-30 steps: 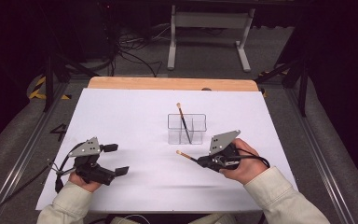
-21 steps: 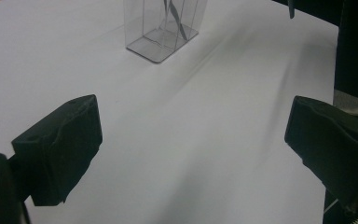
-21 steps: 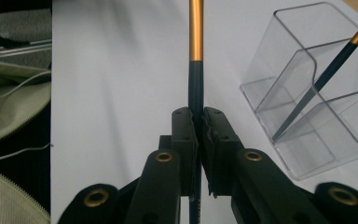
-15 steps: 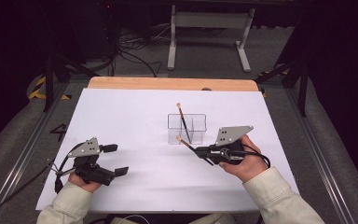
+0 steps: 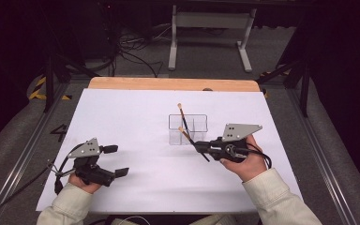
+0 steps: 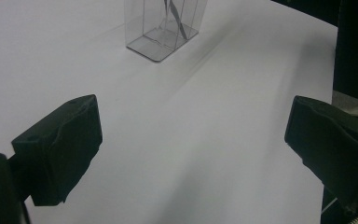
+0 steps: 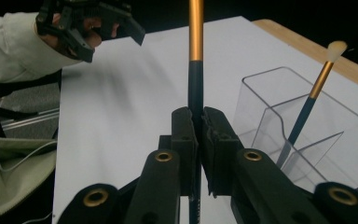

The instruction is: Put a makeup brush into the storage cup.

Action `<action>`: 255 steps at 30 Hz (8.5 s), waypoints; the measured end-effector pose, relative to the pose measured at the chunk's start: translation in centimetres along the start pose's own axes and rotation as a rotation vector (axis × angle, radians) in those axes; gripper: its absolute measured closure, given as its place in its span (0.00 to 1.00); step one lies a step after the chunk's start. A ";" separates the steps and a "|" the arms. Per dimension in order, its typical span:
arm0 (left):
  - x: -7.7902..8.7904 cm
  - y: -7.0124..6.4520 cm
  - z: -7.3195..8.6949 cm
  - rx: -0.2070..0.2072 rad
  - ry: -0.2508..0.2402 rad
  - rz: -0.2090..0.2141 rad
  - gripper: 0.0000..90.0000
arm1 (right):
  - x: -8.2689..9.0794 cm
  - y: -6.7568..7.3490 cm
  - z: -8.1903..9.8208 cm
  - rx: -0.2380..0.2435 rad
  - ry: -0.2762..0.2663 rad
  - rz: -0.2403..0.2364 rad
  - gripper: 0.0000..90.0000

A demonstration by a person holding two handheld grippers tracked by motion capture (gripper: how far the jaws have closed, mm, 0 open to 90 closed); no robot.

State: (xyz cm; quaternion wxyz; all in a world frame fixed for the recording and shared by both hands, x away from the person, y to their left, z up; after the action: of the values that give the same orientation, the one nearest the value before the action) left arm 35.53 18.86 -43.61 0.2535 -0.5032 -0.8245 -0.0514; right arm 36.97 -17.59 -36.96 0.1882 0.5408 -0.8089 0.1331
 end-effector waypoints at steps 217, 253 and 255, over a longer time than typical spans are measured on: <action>0.5 1.1 0.5 0.057 -0.044 0.009 0.03 | 5.2 -4.5 2.8 -0.092 -0.177 0.256 0.23; 1.9 1.3 2.3 0.065 -0.122 0.002 0.01 | 3.9 -2.7 9.5 -0.083 -0.080 0.242 0.23; 1.9 1.3 2.3 0.072 -0.124 -0.001 0.01 | 3.8 -2.7 9.8 -0.084 -0.088 0.246 0.23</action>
State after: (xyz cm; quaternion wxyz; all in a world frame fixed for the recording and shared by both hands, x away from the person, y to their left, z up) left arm 35.12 21.81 -44.92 0.2199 -0.4958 -0.8401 0.0092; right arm 36.58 -25.87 -43.98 0.1576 0.4346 -0.8814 0.0972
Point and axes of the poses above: each handheld gripper's, and its own axes: x roughly backward along the jaws, z roughly out of its underside, y roughly to its left, the point moved 4 cm from there along -x, roughly forward along the jaws, and after that the axes turned 1 degree about x, right-handed, at the moved point
